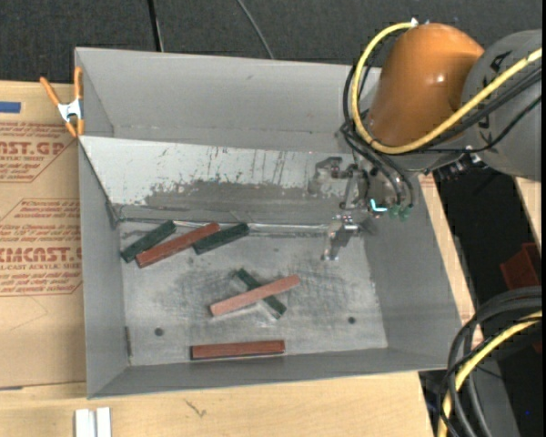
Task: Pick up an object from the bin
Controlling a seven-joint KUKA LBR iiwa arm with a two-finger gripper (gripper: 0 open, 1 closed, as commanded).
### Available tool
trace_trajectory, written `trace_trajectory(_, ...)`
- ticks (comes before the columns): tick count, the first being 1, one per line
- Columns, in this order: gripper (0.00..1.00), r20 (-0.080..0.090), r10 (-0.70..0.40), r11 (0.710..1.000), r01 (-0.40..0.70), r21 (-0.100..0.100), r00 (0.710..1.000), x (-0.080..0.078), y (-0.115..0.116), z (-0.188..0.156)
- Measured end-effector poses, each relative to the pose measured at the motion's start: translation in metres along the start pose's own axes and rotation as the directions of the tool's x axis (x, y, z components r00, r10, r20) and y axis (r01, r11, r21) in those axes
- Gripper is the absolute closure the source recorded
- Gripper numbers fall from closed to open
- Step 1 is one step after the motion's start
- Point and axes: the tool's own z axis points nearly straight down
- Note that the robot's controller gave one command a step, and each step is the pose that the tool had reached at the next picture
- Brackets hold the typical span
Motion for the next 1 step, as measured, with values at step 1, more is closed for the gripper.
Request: trace_trajectory(1,0.0,0.008,0.0,1.0,0.0,0.0,1.0,-0.0014,-0.0001,-0.005)
